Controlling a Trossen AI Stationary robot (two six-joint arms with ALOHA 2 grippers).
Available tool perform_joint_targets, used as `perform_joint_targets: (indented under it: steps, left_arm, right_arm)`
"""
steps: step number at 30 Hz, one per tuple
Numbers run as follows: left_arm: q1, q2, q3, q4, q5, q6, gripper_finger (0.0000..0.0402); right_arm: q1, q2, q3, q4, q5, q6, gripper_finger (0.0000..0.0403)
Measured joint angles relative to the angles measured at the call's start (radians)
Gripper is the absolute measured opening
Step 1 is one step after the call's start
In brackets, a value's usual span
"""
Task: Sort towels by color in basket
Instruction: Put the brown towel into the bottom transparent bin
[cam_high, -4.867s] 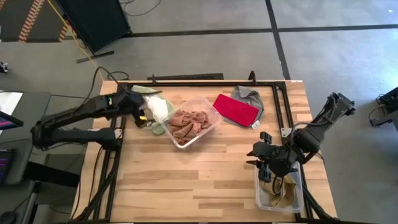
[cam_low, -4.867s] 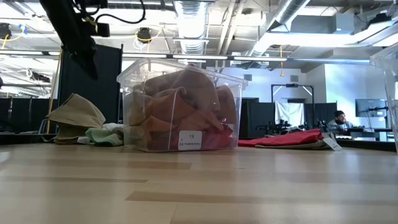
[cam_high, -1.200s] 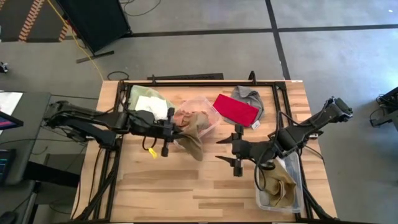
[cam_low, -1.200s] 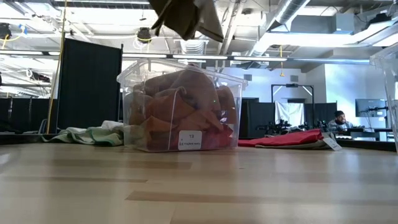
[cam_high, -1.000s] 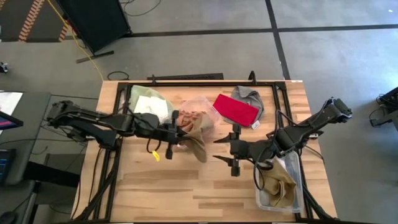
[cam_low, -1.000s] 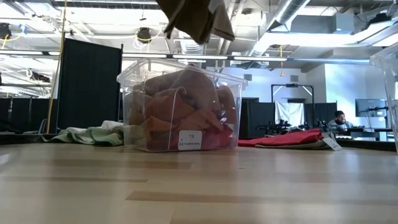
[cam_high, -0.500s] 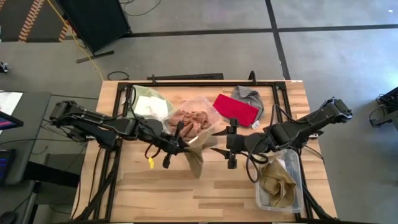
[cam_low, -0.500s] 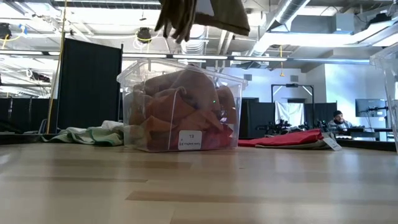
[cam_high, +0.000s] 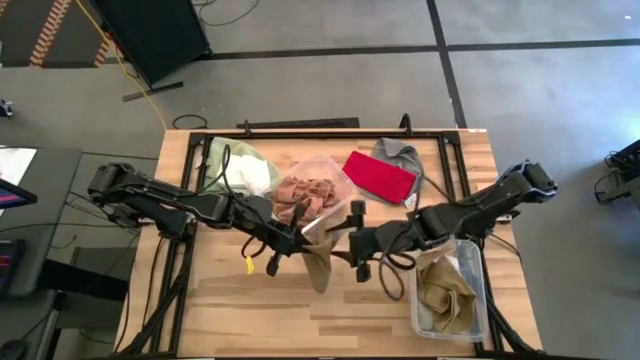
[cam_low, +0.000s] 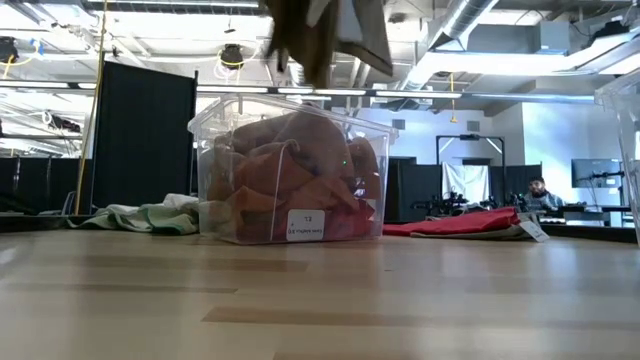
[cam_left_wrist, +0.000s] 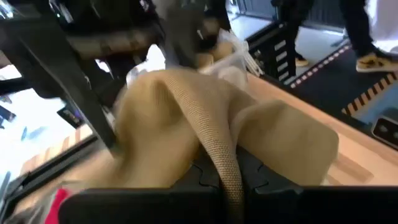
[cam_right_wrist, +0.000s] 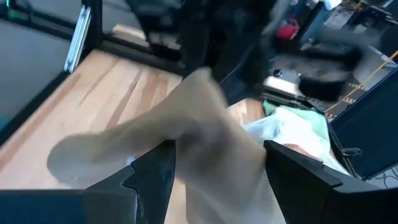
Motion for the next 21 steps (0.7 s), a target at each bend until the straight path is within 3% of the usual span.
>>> perform_joint_targets:
  steps: [13, 17, 21]
  left_arm:
    - [0.006, 0.051, 0.046, -0.027, 0.009, 0.011, 0.0000]
    - [0.009, 0.051, 0.045, -0.032, 0.007, 0.008, 0.0000]
    - [0.011, 0.051, 0.045, -0.032, 0.003, -0.001, 0.0000]
  right_arm:
    - [0.001, 0.019, 0.000, 0.027, -0.055, 0.004, 0.0256]
    - [0.001, 0.019, 0.000, 0.029, -0.056, 0.004, 0.0225]
    - [0.003, 0.019, 0.000, 0.030, -0.056, 0.005, 0.0169]
